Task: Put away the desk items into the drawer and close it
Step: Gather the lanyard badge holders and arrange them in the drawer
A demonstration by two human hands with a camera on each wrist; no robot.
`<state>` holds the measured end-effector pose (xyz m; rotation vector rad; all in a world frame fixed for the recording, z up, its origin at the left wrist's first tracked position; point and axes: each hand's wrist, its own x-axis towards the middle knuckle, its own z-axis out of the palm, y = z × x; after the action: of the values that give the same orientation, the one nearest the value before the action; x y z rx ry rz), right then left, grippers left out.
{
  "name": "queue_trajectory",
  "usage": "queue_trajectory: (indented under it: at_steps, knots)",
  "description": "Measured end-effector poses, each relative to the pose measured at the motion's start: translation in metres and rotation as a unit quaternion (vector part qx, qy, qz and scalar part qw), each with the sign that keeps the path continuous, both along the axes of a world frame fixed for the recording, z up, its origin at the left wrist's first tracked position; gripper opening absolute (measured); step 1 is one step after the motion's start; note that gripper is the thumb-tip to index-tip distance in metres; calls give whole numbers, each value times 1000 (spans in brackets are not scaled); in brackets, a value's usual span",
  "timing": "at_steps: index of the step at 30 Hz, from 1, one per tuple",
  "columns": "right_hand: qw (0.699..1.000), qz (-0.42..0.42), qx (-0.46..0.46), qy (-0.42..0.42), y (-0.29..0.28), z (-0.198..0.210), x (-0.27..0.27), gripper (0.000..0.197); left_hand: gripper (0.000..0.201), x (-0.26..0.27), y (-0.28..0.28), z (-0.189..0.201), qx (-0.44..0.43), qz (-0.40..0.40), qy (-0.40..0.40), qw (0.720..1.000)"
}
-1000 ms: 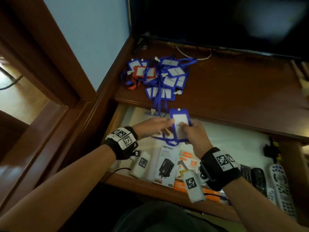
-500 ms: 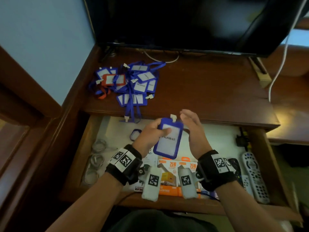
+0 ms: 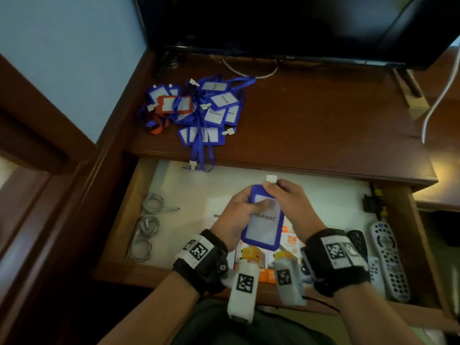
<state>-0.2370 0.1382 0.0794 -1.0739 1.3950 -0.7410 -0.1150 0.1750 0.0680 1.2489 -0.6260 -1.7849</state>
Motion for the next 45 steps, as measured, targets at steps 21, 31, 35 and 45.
queue_trajectory:
  at_steps: [21,31,35,45]
  knots:
    - [992,128,10,5,11,-11,5,13,38,34,-15,1,1,226,129,966]
    - [990,129,-55,26,13,-5,5,9,27,49,-10,2,-23,201,92,975]
    - [987,136,-74,47,12,2,-5,14,50,61,-17,6,-10,163,-21,986]
    - [989,125,-74,40,-4,25,-23,17,34,78,-32,36,-73,-76,-258,960]
